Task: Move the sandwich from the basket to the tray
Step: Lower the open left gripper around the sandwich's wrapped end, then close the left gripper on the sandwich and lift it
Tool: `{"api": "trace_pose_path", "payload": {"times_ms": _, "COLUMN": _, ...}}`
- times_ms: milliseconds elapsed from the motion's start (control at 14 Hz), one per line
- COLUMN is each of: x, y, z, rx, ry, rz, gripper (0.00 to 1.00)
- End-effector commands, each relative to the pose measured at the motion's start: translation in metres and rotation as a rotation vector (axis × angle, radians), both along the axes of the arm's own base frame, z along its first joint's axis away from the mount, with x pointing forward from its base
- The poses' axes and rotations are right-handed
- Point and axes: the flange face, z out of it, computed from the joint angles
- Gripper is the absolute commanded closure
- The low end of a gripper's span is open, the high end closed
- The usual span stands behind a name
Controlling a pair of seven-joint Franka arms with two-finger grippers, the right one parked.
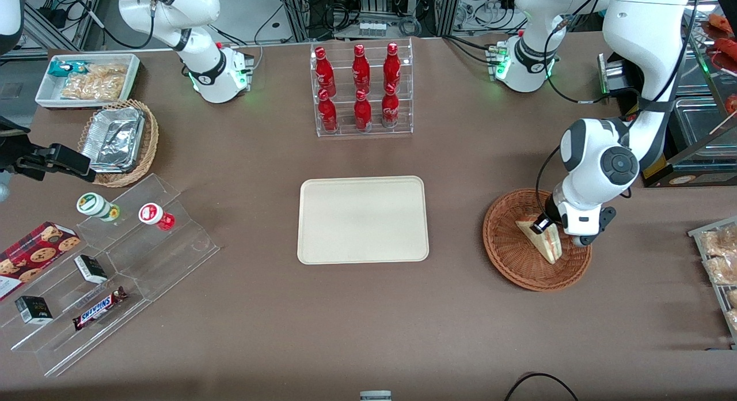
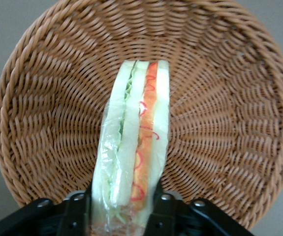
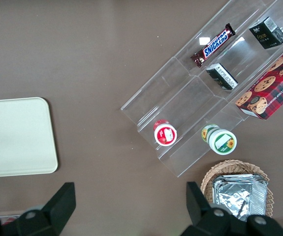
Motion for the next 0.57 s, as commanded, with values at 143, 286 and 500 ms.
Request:
{"api": "trace_pose_path", "payload": {"times_ms": 143, "x": 0.01, "y": -0.031, "z": 0.056, "rx": 0.026, "ry": 0.082, "rz": -0.186, "gripper": 0.87}}
{"api": "trace_pose_path", "payload": {"times_ms": 286, "x": 0.015, "y": -0.056, "z": 0.083, "rx": 0.029, "ry": 0.139, "rz": -0.348, "gripper": 0.87}}
{"api": "trace_pose_path", "payload": {"times_ms": 500, "x": 0.021, "y": -0.127, "z": 0.098, "rx": 0.028, "ry": 0.134, "rz": -0.514, "gripper": 0.91}}
